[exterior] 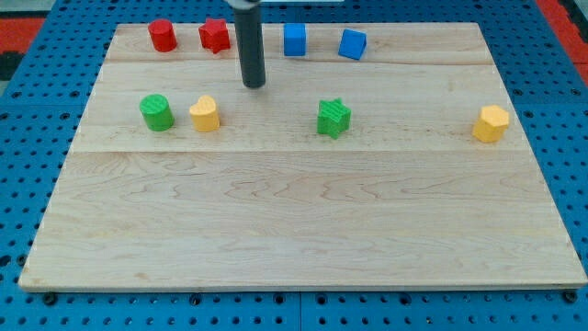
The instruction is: Drag the red star slightly to the right of the red circle
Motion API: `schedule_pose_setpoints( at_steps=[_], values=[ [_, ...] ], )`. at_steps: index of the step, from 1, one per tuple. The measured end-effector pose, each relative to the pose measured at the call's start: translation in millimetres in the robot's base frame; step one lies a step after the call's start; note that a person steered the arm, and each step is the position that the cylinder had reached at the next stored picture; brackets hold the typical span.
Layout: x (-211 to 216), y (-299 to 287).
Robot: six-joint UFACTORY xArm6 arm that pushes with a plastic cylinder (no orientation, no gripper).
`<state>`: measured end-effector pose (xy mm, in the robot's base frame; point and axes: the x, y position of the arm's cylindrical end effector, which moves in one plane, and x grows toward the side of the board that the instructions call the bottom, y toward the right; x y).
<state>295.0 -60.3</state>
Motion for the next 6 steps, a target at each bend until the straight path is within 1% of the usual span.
schedule_pose_setpoints(
  at_steps=[1,2,3,4,5,6],
  values=[
    [-57.5,-0.8],
    [-99.5,-1.9],
    [-101.6,-5.3],
    [-101.8,-38.8],
    [-101.9,-59.9],
    [-102.9,-58.5]
  ],
)
